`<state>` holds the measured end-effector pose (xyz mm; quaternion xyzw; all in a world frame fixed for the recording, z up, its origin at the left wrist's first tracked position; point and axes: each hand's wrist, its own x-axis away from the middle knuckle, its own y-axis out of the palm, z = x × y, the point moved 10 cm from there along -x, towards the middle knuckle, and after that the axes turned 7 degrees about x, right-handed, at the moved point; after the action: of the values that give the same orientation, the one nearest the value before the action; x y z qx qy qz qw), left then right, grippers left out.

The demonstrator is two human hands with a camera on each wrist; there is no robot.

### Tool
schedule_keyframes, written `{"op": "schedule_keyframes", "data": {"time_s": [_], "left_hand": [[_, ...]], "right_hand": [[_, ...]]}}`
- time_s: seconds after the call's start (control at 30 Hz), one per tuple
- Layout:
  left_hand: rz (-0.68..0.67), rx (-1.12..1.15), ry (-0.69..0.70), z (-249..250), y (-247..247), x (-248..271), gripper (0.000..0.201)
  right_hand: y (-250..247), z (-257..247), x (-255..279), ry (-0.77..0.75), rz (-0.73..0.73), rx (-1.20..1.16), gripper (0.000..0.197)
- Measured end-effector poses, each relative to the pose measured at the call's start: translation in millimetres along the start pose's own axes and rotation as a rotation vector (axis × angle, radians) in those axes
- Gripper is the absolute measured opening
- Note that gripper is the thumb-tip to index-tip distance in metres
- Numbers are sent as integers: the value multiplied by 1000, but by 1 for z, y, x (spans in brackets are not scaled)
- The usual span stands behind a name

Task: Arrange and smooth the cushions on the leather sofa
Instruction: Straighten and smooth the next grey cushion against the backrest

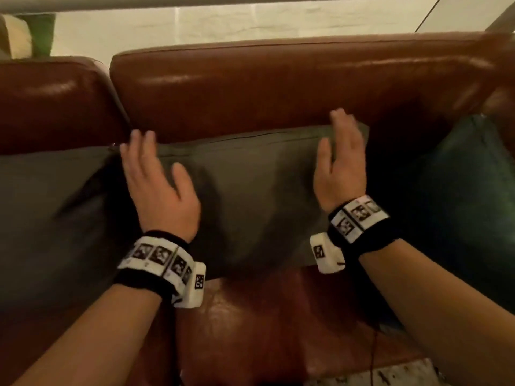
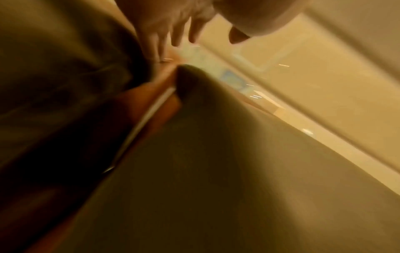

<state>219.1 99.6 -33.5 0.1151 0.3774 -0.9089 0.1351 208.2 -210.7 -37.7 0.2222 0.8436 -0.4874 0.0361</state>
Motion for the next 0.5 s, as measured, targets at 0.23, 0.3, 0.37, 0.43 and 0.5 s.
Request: {"op": "schedule_keyframes", "data": {"time_s": [0.23,0.3,0.37,0.43,0.5], "left_hand": [[-455,-507,519,-1,108,50,65],[-401,-524,414,-41,82,32,67],[-365,-502,347,-55,62,31,69],[-281,-442,356,-31,58,44,69],[-278,-357,479,6,77,75,66]], "right_hand": [[88,10,67,-501,-264,530,65],[65,77,49,-241,-228,557,69],[43,114,52,-53,-208,529,69],[38,91,69,-74,-150,462,69],[55,29,100,-293,-101,380,65]]}}
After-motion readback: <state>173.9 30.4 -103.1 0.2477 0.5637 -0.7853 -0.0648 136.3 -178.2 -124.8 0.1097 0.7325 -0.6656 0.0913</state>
